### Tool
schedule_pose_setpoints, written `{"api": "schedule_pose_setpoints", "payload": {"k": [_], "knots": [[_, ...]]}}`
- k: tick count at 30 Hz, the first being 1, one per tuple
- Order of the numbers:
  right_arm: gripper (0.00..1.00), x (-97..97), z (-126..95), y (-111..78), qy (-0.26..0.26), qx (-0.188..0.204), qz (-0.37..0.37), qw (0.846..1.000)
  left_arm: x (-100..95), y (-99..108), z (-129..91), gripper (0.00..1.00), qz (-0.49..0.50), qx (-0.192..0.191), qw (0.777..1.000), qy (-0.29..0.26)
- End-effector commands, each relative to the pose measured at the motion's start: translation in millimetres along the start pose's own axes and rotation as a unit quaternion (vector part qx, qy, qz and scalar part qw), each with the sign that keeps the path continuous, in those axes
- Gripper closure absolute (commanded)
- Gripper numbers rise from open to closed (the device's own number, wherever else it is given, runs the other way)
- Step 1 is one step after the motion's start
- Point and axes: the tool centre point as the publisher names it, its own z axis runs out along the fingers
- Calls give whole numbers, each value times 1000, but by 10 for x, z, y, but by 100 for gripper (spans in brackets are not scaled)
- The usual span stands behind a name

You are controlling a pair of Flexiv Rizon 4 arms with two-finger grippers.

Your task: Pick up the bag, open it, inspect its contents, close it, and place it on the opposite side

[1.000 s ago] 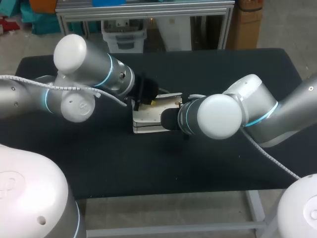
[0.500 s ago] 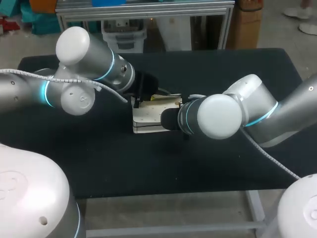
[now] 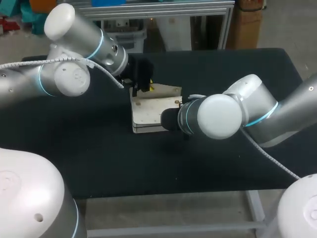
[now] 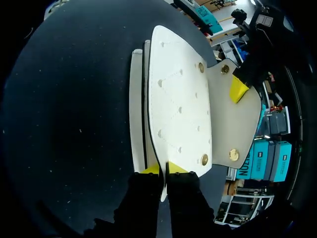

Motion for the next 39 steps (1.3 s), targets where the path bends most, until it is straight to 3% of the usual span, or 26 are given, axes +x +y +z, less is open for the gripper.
{"api": "schedule_pose_setpoints", "payload": {"k": [1, 3, 4, 5, 6, 23, 39], "knots": [[100, 55, 30, -47, -39, -6, 0, 999, -26, -53, -136, 100, -2, -7, 1000, -1], [100, 35, 10, -39, -37, -7, -4, 999, -35, -78, -172, 100, -2, -3, 1000, -3], [65, 22, -1, -32, -34, -7, -5, 999, -40, -89, -189, 100, -3, -2, 1000, -3], [14, 13, -19, -25, -34, -7, -6, 999, -45, -101, -204, 100, -4, -2, 1000, -5], [0, 0, -45, -16, -34, -7, -6, 999, -51, -111, -218, 100, -4, -2, 1000, -6], [0, -288, -765, 5, -62, -66, 1, 996, -264, -244, -496, 100, -37, -7, 998, -49], [0, -638, -983, 54, -103, -68, 0, 992, -415, -530, -872, 100, -42, -10, 996, -75]]}}
